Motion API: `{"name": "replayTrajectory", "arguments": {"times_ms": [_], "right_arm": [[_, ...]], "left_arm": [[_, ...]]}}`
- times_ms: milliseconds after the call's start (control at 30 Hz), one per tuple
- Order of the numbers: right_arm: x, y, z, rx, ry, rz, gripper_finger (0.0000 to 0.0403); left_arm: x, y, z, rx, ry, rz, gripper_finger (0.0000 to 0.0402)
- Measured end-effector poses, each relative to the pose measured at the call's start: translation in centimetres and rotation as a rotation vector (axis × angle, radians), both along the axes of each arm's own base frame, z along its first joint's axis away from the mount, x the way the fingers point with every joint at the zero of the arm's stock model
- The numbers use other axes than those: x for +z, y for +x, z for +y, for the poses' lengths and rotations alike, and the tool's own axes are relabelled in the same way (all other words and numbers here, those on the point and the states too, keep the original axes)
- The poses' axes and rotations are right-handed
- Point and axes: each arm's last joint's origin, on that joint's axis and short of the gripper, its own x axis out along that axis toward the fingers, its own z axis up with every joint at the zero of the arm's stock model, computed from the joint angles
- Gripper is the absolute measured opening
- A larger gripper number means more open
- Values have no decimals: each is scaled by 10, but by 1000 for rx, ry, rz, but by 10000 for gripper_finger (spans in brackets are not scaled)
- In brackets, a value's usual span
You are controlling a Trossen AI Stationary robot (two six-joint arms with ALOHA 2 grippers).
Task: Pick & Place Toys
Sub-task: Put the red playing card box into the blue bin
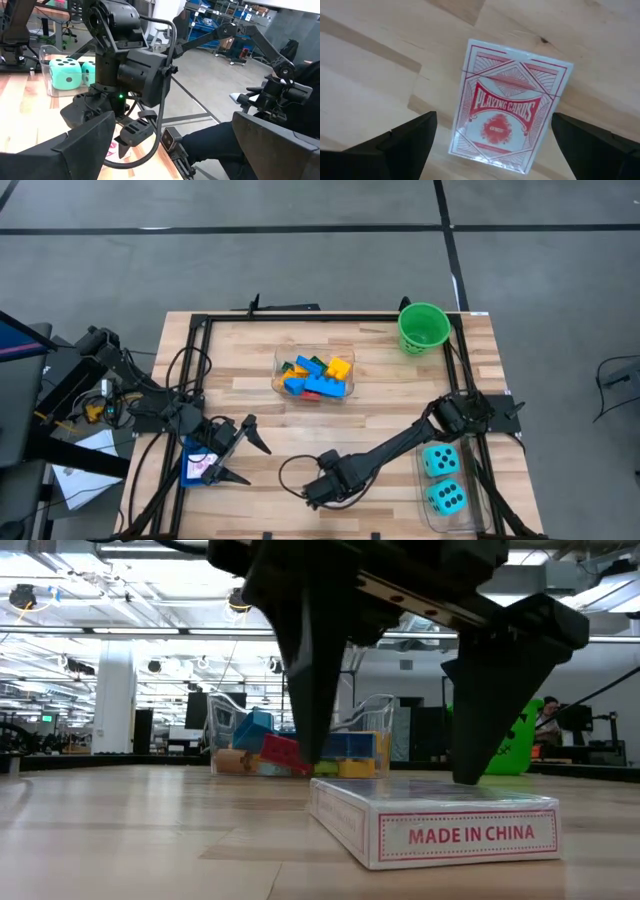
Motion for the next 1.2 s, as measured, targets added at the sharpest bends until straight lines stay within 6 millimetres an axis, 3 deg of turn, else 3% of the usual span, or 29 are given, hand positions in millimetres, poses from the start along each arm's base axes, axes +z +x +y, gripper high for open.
{"name": "replayTrajectory", "arguments": {"times_ms": [200, 800, 1100, 1200], "right_arm": [[-22, 3, 2, 2, -8, 41, 385], [-24, 1, 4, 120, -58, 35, 381], [-25, -2, 3, 180, -160, 35, 304], [-25, -2, 2, 199, -181, 28, 304]], "left_arm": [[0, 0, 0, 4, -7, 4, 397], [0, 0, 0, 4, -20, 11, 397], [0, 0, 0, 5, -60, 37, 397], [-3, 2, -1, 5, -53, 48, 397]]}}
